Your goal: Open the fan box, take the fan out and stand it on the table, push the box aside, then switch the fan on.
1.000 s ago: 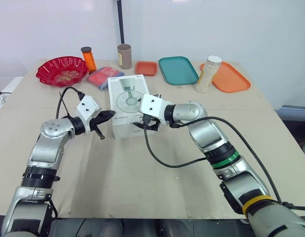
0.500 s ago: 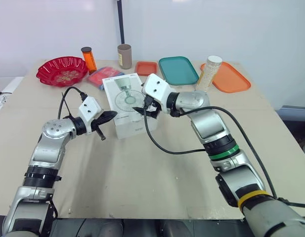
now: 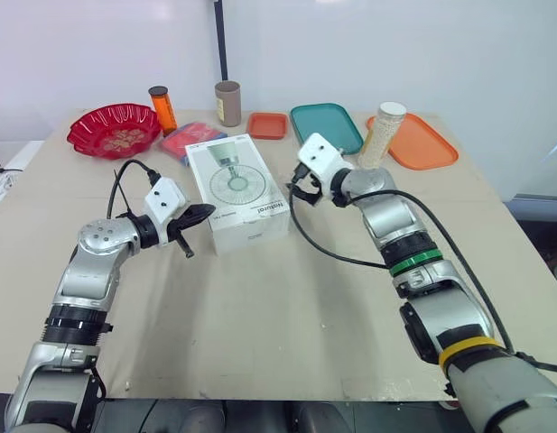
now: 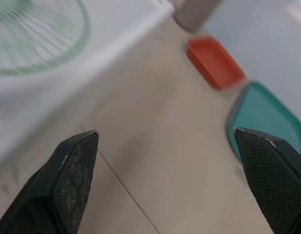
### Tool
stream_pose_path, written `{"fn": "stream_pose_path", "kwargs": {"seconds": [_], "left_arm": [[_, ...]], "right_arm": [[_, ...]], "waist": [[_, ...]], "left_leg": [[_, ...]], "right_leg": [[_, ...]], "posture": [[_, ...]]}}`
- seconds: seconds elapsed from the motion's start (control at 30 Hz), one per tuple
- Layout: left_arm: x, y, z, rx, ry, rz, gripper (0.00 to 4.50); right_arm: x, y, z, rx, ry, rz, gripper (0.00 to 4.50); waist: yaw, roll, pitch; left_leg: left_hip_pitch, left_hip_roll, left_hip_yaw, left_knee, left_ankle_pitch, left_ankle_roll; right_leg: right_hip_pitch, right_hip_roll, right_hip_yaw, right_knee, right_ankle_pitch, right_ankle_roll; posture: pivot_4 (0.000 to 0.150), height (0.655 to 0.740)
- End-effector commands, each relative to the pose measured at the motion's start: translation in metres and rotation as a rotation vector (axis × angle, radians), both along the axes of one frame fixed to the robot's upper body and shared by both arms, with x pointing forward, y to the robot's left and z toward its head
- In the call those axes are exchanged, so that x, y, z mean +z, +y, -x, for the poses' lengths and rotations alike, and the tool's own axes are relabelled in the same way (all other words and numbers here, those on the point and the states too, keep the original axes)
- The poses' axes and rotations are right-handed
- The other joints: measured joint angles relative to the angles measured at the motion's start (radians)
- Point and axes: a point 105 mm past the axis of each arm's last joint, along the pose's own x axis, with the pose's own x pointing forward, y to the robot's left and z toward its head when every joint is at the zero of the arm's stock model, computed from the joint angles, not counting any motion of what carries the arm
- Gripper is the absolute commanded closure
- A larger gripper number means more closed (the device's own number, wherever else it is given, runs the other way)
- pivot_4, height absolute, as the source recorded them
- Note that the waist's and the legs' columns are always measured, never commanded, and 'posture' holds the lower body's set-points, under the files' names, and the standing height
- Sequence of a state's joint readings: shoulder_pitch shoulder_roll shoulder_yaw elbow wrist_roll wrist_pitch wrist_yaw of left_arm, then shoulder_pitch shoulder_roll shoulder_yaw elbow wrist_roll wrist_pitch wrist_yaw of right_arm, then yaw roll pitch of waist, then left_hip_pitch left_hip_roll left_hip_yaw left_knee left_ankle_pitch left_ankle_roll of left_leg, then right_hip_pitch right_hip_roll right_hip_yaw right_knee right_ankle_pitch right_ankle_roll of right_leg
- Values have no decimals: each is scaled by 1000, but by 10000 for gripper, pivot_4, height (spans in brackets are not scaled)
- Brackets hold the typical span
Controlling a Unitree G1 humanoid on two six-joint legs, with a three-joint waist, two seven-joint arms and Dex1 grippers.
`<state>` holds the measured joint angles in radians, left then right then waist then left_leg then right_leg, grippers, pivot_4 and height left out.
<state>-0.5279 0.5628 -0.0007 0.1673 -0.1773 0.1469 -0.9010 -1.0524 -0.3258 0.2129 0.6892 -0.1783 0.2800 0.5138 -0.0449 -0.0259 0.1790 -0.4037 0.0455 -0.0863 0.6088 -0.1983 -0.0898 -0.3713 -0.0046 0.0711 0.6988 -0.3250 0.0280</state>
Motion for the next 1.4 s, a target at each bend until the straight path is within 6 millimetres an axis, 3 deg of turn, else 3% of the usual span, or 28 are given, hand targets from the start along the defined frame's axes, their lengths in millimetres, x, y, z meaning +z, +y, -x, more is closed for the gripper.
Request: {"fn": "stream_pose_path", "kwargs": {"seconds": [0.03,0.23,0.37,0.43,0.57,0.73,0.83,0.9,1.13,1.3,1.4], "left_arm": [[-26,-7,5,-27,97,-30,44407],[-6,-2,-2,0,55,21,44407],[25,8,-9,42,6,126,45000],[35,14,-11,64,-13,155,45000],[52,43,-11,152,-29,198,45000],[17,78,-3,286,52,123,45000],[-23,69,-2,307,118,60,45000],[-38,59,-5,309,144,57,45000],[-34,20,-27,257,97,96,45000],[-32,9,-30,218,88,102,45000],[-34,7,-29,201,98,102,45000]], "right_arm": [[15,-1,-2,-16,-21,-79,0],[3,6,5,25,59,-157,0],[-4,5,7,36,85,-171,11427],[-9,6,9,50,99,-166,22063],[-17,17,15,77,119,-154,38906],[-21,37,30,176,149,-199,38906],[-24,46,42,237,183,-229,38906],[-25,52,50,286,199,-236,38906],[-32,69,82,437,227,-200,38906],[-35,75,100,501,238,-186,38906],[-37,72,97,472,238,-177,38906]], "waist": [[-1,0,0],[-1,1,0],[-2,1,0],[-4,1,1],[-12,1,1],[-31,1,2],[-30,0,2],[-27,0,2],[-25,0,2],[-25,0,2],[-27,0,2]], "left_leg": [[0,0,0,0,0,0],[0,0,0,-1,0,0],[-1,0,0,0,0,0],[-1,0,0,0,0,0],[-3,1,0,-1,0,0],[-2,1,1,-2,0,0],[-2,1,0,-2,0,0],[-2,1,0,-2,0,0],[-3,0,0,-1,0,0],[-3,0,0,-1,0,0],[-3,0,0,-1,0,0]], "right_leg": [[0,0,0,0,0,0],[0,0,0,0,0,0],[-1,0,0,0,0,0],[-1,1,0,0,0,0],[-3,1,0,0,0,0],[-4,1,1,0,0,0],[-4,1,1,0,0,0],[-3,0,0,0,0,0],[-3,1,0,0,0,0],[-3,1,0,0,0,0],[-3,1,0,0,0,0]], "posture": [[1500,7400],[1500,7400],[1500,7400],[1500,7400],[1500,7400],[1500,7400],[1500,7400],[1500,7400],[1500,7400],[1500,7400],[1500,7400]]}}
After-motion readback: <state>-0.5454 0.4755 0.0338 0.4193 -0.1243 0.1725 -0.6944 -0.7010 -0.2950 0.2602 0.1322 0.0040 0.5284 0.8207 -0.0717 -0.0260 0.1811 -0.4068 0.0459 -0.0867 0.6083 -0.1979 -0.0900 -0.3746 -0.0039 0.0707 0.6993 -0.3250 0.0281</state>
